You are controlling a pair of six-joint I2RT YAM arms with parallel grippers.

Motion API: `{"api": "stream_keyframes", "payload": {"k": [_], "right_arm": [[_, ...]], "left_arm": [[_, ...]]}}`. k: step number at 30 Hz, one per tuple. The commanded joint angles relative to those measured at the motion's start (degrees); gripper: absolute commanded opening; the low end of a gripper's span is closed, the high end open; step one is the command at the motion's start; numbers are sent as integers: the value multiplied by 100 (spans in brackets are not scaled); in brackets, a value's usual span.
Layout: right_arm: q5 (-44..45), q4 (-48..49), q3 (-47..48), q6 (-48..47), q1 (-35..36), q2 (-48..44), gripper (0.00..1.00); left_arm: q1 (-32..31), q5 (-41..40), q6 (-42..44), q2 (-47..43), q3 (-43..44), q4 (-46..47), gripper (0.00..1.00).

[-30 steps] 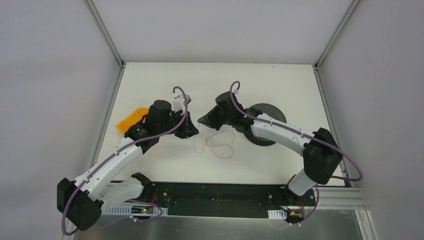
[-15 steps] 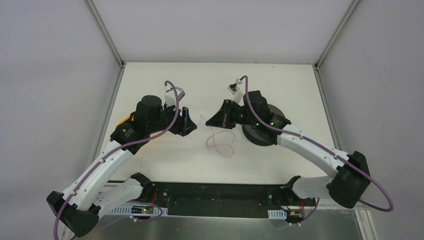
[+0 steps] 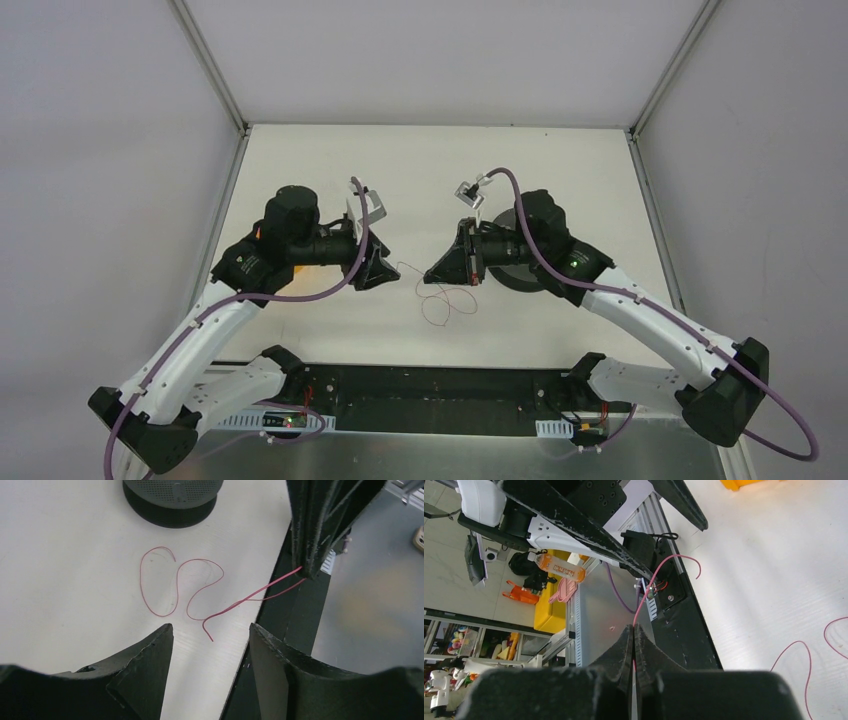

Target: Wrap the cables

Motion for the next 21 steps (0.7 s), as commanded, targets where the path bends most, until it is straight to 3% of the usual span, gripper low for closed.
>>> {"api": "stream_keyframes", "payload": {"k": [1, 7, 11, 13, 18, 21], "right_arm": [[-280, 14, 4, -118, 1, -1, 0], [-336, 65, 5, 51, 0, 170, 0], [-38, -170, 7, -23, 0, 166, 0], [353, -464, 56, -164, 4, 107, 9], [1382, -500, 33, -352, 5, -163, 30], [1679, -459, 96, -444, 13, -192, 38]], "left_arm": [[-5, 975, 407, 166, 131, 23, 55], [-18, 1229, 348, 431, 130, 107, 43], [-16, 1277, 260, 525, 186, 166, 11], [-9, 1324, 207, 536, 183, 178, 0], [-14, 1330, 107, 567, 86, 225, 0], [-14, 1325, 56, 586, 55, 230, 0]]}}
